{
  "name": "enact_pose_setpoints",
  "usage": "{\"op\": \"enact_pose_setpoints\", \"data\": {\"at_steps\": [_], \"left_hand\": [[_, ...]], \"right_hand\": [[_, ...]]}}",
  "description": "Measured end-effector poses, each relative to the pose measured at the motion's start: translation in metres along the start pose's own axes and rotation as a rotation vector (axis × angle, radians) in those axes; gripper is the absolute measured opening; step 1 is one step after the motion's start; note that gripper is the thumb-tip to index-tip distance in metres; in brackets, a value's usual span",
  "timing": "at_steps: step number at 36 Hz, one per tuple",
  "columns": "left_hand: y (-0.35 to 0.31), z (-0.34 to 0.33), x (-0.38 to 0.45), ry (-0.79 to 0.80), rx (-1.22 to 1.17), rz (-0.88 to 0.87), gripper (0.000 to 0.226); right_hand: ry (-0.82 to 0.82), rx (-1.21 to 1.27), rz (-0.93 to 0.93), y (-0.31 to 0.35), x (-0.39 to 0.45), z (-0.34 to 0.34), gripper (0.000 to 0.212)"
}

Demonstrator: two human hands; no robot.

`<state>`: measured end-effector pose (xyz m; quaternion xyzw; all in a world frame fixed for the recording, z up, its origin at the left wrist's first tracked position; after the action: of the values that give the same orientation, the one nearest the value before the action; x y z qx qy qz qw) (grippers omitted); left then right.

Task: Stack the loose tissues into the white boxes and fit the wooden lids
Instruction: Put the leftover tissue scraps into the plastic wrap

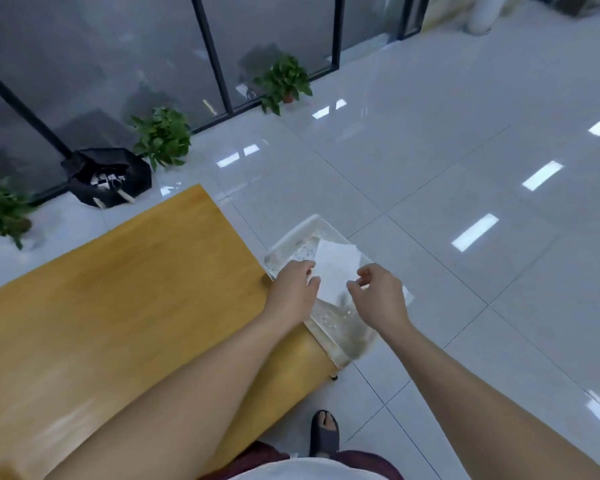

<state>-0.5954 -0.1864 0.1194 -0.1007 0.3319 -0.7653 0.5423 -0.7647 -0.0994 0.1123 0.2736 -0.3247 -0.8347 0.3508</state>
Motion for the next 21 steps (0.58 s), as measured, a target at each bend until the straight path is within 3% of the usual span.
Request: {"op": "enact_pose_setpoints", "data": {"at_steps": [2, 7, 13, 21], "left_hand": [[0.001, -0.005, 0.007, 0.032, 0.092, 0.037, 0.017], [0.005, -0.013, 0.014, 0.132, 0.166, 0.084, 0.047], [0.005, -0.012, 0.016, 0.078, 0.126, 0.073, 0.04], [0.001, -0.019, 0.015, 0.024, 0.088, 0.041, 0.047]], "right_hand": [[0.041, -0.017, -0.051, -0.001, 0.009, -0.005, 0.033], [0.074, -0.012, -0.105, -0.004, 0.018, -0.016, 0.027], [-0.023, -0.004, -0.086, -0.011, 0.024, -0.015, 0.023], [0.038, 0.193, -0.005, -0.011, 0.039, -0.013, 0.014]]}}
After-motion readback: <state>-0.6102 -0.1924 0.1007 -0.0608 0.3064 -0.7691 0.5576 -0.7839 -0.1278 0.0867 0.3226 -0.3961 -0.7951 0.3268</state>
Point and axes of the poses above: each hand's wrist, its own x-axis towards the middle knuckle, its own z-axis out of the back of the hand, y = z × x, the point moved 1 cm from there along x, towards the middle knuckle, and after that the axes turned 4 degrees about -y, right-handed, at the moved point
